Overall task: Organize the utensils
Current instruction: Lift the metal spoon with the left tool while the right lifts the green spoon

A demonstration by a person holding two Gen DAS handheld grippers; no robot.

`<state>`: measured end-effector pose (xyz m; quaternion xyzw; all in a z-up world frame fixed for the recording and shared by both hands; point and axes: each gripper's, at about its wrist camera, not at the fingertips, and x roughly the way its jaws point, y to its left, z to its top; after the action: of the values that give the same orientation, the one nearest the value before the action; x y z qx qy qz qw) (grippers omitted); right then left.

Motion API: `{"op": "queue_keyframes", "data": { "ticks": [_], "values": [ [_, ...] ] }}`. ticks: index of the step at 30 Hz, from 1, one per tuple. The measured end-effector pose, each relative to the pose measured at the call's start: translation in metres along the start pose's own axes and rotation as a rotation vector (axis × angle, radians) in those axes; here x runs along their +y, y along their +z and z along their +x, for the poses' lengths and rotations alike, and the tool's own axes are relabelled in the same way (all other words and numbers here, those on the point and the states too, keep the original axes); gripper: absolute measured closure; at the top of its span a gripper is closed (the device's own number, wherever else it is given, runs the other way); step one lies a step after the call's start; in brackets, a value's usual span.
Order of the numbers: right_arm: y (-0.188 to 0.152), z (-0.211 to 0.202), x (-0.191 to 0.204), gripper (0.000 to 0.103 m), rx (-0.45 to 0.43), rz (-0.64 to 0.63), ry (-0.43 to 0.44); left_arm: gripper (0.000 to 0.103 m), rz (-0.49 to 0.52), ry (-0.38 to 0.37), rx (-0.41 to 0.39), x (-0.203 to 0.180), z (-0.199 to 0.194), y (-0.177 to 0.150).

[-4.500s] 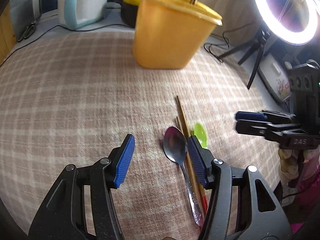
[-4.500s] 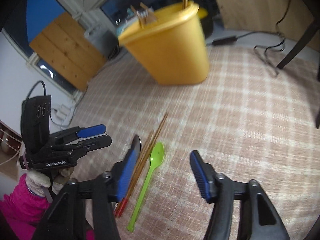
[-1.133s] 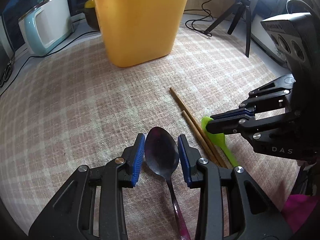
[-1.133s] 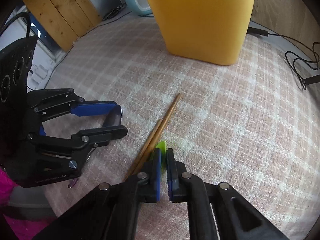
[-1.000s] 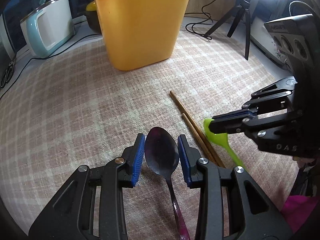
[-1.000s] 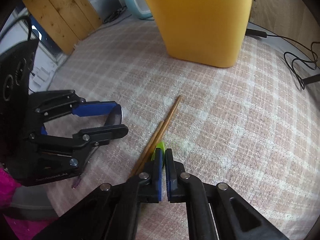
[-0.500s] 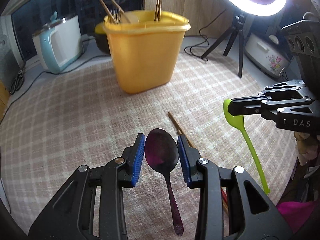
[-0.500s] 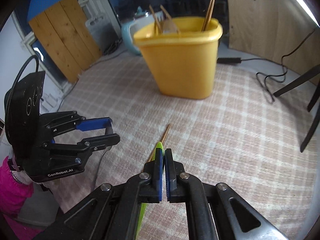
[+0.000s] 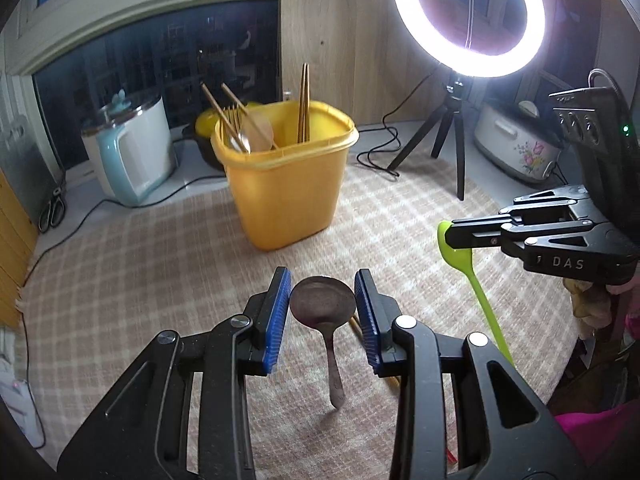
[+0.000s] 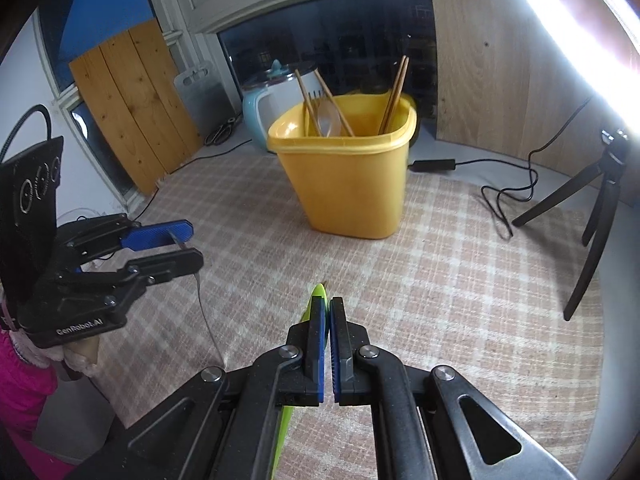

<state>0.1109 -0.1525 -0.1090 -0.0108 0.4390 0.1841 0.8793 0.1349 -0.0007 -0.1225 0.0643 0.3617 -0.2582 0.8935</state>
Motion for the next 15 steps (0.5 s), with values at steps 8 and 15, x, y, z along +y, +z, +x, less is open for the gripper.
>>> {"op": "queue_keyframes", "data": {
  "ticks": [8, 15],
  "values": [
    [0.0, -0.009, 0.0, 0.103, -0.023, -0.004, -0.02, 0.071, 0.02, 0.001, -0.017, -0.008, -0.001, 0.006],
    [0.002, -0.017, 0.0, 0.103, -0.049, -0.004, -0.034, 0.072, 0.016, 0.0, -0.046, -0.01, -0.006, 0.013]
  ]
}}
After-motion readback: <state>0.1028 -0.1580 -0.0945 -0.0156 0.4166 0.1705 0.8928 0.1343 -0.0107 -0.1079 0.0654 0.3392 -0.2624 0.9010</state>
